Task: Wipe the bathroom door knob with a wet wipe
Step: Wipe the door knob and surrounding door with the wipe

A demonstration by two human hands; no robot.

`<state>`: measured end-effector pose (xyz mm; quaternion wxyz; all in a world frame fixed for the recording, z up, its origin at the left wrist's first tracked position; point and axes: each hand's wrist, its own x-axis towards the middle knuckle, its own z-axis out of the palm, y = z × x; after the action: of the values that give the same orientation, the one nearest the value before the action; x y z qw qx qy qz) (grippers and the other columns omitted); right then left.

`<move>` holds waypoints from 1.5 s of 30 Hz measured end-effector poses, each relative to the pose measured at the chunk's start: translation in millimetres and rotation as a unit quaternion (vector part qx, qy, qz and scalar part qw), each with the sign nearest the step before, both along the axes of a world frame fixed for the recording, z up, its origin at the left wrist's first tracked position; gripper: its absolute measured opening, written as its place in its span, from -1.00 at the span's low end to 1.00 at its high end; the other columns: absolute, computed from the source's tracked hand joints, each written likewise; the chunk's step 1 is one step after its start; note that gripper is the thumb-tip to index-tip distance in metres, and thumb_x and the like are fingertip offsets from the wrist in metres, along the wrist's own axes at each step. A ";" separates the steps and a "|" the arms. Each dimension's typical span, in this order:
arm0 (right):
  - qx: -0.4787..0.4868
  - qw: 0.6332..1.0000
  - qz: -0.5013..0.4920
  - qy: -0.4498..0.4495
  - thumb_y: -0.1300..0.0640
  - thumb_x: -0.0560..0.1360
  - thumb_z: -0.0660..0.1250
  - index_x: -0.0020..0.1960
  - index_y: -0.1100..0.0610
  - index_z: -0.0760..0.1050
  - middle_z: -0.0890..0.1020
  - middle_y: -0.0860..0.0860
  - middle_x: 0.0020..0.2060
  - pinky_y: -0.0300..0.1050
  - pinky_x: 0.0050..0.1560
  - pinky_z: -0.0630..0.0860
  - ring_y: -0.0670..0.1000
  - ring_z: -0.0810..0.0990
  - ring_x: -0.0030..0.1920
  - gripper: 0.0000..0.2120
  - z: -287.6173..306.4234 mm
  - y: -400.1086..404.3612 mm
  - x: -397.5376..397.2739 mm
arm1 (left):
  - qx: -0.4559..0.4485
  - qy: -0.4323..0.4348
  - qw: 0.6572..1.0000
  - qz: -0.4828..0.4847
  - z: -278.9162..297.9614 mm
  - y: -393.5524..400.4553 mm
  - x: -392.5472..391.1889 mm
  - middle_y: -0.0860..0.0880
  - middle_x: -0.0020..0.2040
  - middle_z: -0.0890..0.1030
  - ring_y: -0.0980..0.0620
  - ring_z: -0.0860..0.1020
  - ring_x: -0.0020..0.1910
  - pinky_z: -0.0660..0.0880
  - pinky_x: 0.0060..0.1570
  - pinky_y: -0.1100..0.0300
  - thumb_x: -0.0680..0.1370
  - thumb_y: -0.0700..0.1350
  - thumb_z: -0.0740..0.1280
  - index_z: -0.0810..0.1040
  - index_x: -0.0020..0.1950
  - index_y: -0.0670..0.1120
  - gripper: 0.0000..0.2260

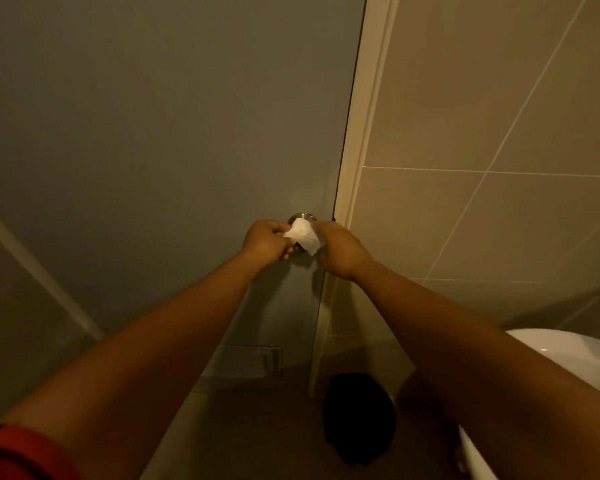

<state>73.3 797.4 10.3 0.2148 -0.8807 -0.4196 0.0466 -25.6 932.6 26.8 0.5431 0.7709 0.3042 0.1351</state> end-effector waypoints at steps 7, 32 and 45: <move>0.093 0.986 -0.129 0.047 0.25 0.53 0.35 0.11 0.18 0.68 0.70 0.16 -0.03 -0.06 -0.01 0.55 0.12 0.64 -0.05 -0.79 0.4 2.3 -6.3 | 0.138 -0.019 0.988 -0.069 15.5 16.3 -5.8 -0.03 -0.12 0.63 0.08 0.56 -0.19 0.47 -0.15 0.33 0.54 -0.15 0.36 0.68 0.08 -0.16 -0.83; 0.203 0.914 -0.158 0.313 0.14 0.58 0.31 -0.05 0.14 0.66 0.58 0.02 -0.27 -0.14 -0.31 0.45 0.00 0.47 -0.27 -0.84 91.7 -32.7 -27.8 | 0.143 0.061 0.936 -0.316 61.2 52.1 -19.3 -0.09 0.04 0.63 -0.08 0.60 -0.01 0.58 -0.11 0.14 0.42 -0.32 0.37 0.59 0.24 -0.08 -0.60; 0.223 0.901 -0.250 0.277 0.12 0.59 0.28 -0.01 0.16 0.67 0.69 0.09 -0.08 -0.14 -0.31 0.45 0.02 0.48 -0.23 -0.80 100.2 -61.3 -17.1 | 0.147 -0.110 0.963 -0.198 64.8 66.3 -21.6 -0.11 -0.08 0.70 0.08 0.62 -0.19 0.52 -0.10 0.28 0.45 -0.27 0.45 0.70 0.05 -0.19 -0.81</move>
<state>56.2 736.1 110.6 0.5172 -0.8376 -0.1084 0.1385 -47.2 998.8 91.6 0.4701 0.8673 0.0601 0.1520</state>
